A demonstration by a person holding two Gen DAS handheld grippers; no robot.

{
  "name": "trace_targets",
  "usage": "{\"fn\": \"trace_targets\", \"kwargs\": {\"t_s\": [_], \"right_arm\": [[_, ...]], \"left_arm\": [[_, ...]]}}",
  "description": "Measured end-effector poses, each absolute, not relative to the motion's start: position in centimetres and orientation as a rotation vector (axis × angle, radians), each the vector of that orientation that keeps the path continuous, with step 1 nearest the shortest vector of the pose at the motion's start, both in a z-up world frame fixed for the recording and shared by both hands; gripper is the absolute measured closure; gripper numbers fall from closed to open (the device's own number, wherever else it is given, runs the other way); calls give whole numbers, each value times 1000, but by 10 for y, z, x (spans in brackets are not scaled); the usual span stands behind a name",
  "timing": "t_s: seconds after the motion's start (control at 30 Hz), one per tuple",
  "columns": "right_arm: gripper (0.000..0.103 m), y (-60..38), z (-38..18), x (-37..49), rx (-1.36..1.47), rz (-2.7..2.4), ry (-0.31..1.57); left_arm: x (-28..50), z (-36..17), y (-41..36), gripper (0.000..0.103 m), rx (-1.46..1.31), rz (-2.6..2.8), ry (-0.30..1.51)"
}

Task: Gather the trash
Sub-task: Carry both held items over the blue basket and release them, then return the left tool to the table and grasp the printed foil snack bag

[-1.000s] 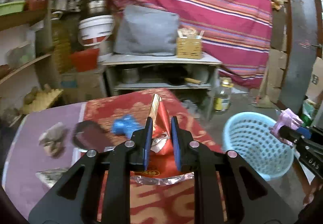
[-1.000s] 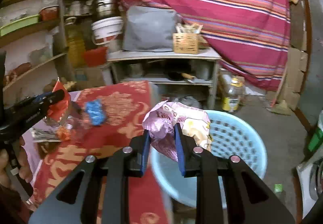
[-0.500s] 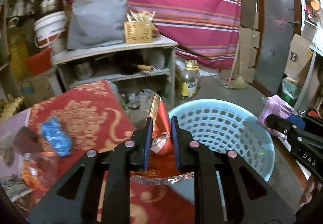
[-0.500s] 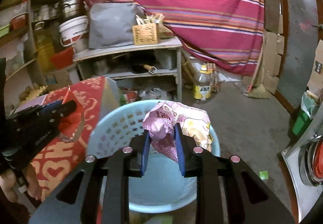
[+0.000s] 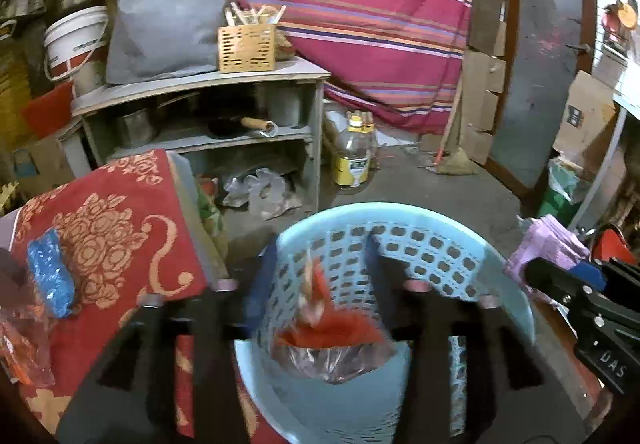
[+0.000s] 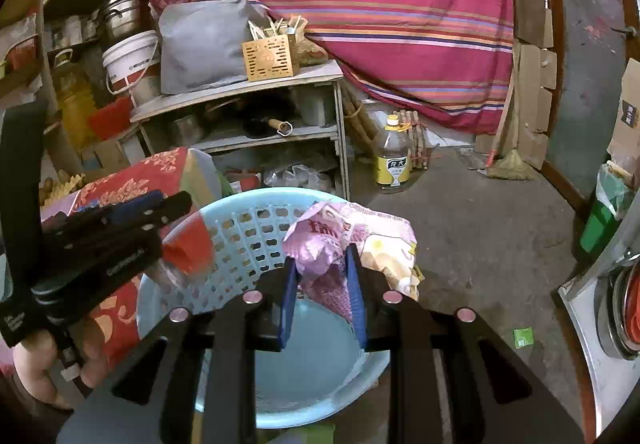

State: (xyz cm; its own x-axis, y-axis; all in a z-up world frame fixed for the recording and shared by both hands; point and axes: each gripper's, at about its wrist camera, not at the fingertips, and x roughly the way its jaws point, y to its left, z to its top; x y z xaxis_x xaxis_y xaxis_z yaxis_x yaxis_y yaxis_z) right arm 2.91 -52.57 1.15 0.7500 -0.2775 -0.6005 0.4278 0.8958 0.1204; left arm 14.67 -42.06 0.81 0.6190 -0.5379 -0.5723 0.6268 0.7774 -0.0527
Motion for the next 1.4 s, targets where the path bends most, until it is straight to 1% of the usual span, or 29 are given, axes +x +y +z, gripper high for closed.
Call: {"fn": "trace_targets", "kwargs": {"t_s": [0.07, 0.13, 0.2, 0.33, 0.37, 0.43, 0.47, 0.5, 0.53, 0.57, 0.7, 0.77, 0.9, 0.97, 1.17, 1.4], "right_arm": [[79, -526, 11, 29, 259, -390, 614], [79, -526, 10, 30, 259, -390, 616], [79, -525, 8, 32, 261, -388, 619], [79, -519, 6, 44, 253, -370, 626], [76, -517, 5, 48, 249, -367, 631], [75, -512, 3, 57, 243, -361, 644], [66, -509, 2, 60, 242, -360, 646], [59, -507, 2, 62, 244, -367, 647], [41, -505, 3, 62, 244, -375, 646], [33, -503, 3, 63, 242, -384, 643], [32, -496, 9, 63, 230, -395, 640], [25, -485, 15, 59, 219, -393, 622], [19, -458, 32, 56, 180, -366, 582], [13, -438, 39, 54, 159, -339, 557], [12, -385, 49, 59, 102, -261, 540], [12, -337, 43, 76, 82, -192, 571]], "left_arm": [[148, 10, -414, 45, 152, -665, 599], [149, 12, -409, 37, 155, -645, 590], [148, 15, -399, 27, 152, -616, 576], [152, 20, -376, 21, 143, -569, 573], [152, 21, -368, 18, 142, -556, 571], [152, 24, -357, 13, 146, -524, 562], [152, 25, -348, 12, 152, -495, 556], [152, 25, -343, 11, 152, -482, 554], [154, 26, -333, 11, 144, -466, 560], [155, 26, -328, 10, 136, -461, 567], [156, 33, -298, 8, 117, -423, 567], [153, 38, -282, 6, 123, -393, 545], [147, 48, -246, 6, 102, -354, 523], [143, 51, -226, 6, 105, -330, 511], [132, 53, -169, 5, 154, -243, 483], [136, 45, -97, 5, 155, -145, 512]]}}
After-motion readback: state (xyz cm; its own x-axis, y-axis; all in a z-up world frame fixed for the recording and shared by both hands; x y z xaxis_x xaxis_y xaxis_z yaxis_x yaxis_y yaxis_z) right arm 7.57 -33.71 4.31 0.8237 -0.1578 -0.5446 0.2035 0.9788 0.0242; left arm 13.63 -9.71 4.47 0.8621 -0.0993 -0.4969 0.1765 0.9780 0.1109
